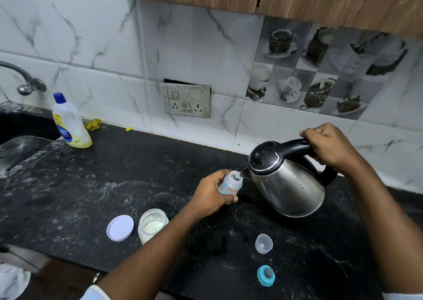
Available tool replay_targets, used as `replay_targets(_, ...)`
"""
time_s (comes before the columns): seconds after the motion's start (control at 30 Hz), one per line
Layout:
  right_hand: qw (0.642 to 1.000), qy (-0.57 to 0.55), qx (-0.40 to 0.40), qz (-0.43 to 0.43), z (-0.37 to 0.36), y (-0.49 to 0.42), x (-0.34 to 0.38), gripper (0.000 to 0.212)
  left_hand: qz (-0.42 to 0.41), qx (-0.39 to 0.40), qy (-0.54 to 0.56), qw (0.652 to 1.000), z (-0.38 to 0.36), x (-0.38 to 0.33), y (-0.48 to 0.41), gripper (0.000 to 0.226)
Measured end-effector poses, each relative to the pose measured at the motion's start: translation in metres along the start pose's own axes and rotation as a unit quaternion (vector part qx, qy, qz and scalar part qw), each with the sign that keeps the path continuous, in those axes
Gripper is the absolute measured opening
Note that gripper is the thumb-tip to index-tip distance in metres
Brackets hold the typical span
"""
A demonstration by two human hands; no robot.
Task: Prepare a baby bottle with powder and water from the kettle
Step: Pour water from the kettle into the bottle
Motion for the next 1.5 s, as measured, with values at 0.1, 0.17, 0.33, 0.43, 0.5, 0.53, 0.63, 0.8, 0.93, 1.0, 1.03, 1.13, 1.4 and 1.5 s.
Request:
replay_targets(0.1,1.0,-0.007,0.001,0.004,0.0,0.0,0.0,0.052,0.002,-0.001,0.007,1.0,0.0,-0.001,0.0,0.074)
replay_targets(0.17,1.0,-0.013,0.002,0.005,-0.001,0.0,-0.001,0.05,0.001,-0.005,0.015,1.0,0.0,-0.002,0.0,0.073)
replay_targets(0.33,0.999,-0.054,0.002,-0.004,0.0,0.0,-0.007,0.049,0.002,-0.013,0.049,0.999,0.0,-0.004,0.002,0.071)
replay_targets(0.43,0.996,-0.089,-0.002,-0.011,-0.002,0.0,-0.013,0.049,0.0,-0.024,0.065,0.998,0.002,-0.007,0.001,0.07)
replay_targets(0.5,0.993,-0.112,-0.014,-0.018,-0.005,0.0,-0.02,0.052,-0.002,-0.033,0.076,0.997,0.004,-0.009,0.0,0.07)
replay_targets(0.53,0.992,-0.124,-0.023,-0.024,-0.007,0.0,-0.024,0.053,-0.003,-0.038,0.082,0.996,0.005,-0.01,0.0,0.07)
replay_targets(0.63,0.981,-0.176,-0.057,-0.057,-0.016,0.001,-0.038,0.051,-0.009,-0.049,0.099,0.994,0.008,-0.014,0.0,0.069)
replay_targets(0.8,0.942,-0.297,-0.099,-0.118,-0.042,-0.001,-0.059,0.036,-0.01,-0.057,0.1,0.993,0.01,-0.002,0.018,0.065)
replay_targets(0.93,0.902,-0.393,-0.13,-0.127,-0.072,-0.004,-0.065,0.03,0.01,-0.07,0.103,0.992,0.007,0.025,0.046,0.061)
replay_targets(1.0,0.889,-0.414,-0.143,-0.136,-0.09,-0.007,-0.066,0.028,0.018,-0.069,0.1,0.992,0.003,0.037,0.06,0.059)
replay_targets(1.03,0.885,-0.416,-0.149,-0.146,-0.099,-0.007,-0.066,0.028,0.022,-0.07,0.098,0.993,0.001,0.043,0.067,0.058)
replay_targets(1.13,0.878,-0.416,-0.159,-0.175,-0.13,-0.01,-0.069,0.024,0.032,-0.075,0.09,0.993,-0.003,0.054,0.086,0.057)
replay_targets(1.4,0.877,-0.416,-0.137,-0.199,-0.197,-0.012,-0.082,0.021,0.034,-0.074,0.077,0.994,-0.012,0.069,0.115,0.062)
replay_targets(1.5,0.879,-0.413,-0.125,-0.202,-0.214,-0.014,-0.09,0.021,0.03,-0.076,0.074,0.994,-0.016,0.074,0.12,0.062)
Point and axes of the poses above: each hand's wrist, its own y-axis away from the middle knuckle, its own z-axis out of the back of the hand, x = y × z, the point moved 4 cm from there along -y, towards the middle knuckle, and after that the axes turned 2 degrees about -z, right-handed, at the moved point
